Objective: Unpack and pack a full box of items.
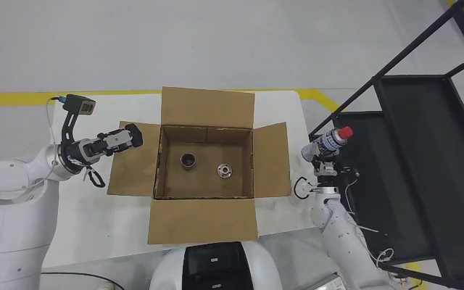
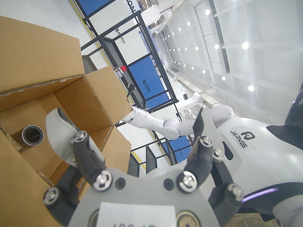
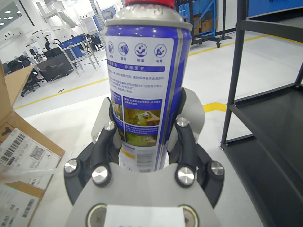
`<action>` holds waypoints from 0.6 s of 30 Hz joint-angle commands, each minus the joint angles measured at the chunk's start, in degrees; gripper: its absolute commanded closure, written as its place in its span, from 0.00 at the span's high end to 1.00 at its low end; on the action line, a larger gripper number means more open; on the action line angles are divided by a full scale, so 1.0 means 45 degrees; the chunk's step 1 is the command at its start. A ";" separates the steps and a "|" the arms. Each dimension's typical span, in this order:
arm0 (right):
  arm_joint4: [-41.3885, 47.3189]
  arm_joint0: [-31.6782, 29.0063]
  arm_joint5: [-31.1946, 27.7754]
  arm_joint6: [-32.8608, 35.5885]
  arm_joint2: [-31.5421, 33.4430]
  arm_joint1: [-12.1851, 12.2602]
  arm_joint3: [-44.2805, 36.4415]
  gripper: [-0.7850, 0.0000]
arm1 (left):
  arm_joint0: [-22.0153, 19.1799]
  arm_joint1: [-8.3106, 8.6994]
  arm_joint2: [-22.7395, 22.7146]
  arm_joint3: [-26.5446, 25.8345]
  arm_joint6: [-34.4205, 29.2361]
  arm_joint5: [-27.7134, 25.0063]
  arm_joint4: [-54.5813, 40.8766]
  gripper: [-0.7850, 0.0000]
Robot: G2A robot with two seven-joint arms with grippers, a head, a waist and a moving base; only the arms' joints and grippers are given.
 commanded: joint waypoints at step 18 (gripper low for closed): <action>-0.0756 0.3281 0.1916 -0.1357 -0.1424 -0.0796 0.5193 0.00 | 0.0000 0.0000 0.0000 0.0000 0.0000 0.0000 0.0000 1.00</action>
